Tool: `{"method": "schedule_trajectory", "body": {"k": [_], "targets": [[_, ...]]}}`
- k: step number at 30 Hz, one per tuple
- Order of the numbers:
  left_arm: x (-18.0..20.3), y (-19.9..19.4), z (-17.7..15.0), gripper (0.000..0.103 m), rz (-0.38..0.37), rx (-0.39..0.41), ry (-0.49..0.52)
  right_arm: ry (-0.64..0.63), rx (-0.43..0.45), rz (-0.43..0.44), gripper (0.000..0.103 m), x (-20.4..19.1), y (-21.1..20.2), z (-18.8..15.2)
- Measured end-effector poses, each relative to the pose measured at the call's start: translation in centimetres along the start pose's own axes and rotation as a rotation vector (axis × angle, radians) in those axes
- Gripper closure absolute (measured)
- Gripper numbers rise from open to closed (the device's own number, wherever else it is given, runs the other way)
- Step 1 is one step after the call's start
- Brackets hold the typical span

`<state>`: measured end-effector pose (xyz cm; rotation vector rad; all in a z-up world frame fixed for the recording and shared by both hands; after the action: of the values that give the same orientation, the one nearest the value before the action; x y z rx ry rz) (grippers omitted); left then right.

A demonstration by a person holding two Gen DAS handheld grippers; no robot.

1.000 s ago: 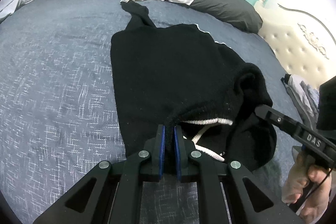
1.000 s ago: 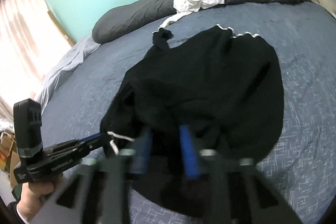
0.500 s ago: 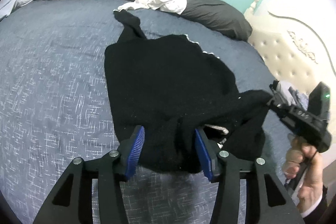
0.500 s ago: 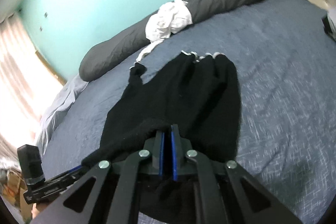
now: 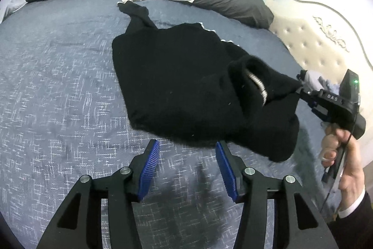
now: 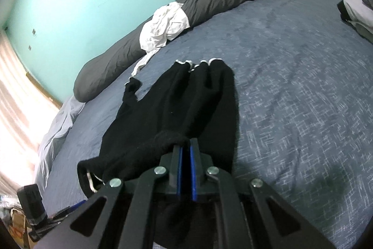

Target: Fold clothes

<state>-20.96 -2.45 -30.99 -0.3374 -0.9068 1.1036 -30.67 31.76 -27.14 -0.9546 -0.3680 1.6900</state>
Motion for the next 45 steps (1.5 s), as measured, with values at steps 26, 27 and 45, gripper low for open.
{"method": "schedule_trajectory", "body": {"k": [26,27,45], "targets": [[0.4,3.7,1.5,0.098,0.065,-0.015,0.115,-0.019,-0.008,0.059,0.097,-0.5,0.0,-0.5],[0.4,3.6,1.5,0.099,0.068,-0.009,0.117,-0.018,-0.009,0.059,0.097,-0.5,0.1,-0.5],[-1.5,1.3,2.8,0.100,0.091,0.098,0.007,-0.014,-0.021,0.059,0.097,-0.4,0.4,-0.5]]}}
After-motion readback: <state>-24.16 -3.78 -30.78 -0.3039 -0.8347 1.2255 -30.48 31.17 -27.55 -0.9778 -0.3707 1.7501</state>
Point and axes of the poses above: each gripper's, at about its wrist camera, not at the fingertips, and y roughly the way its jaws point, x to its right, z to its top, the point moved 1 cm from there along y, roughly the way its jaws point, and after that the axes turned 11 degrees about -z, right-handed, at the moved point
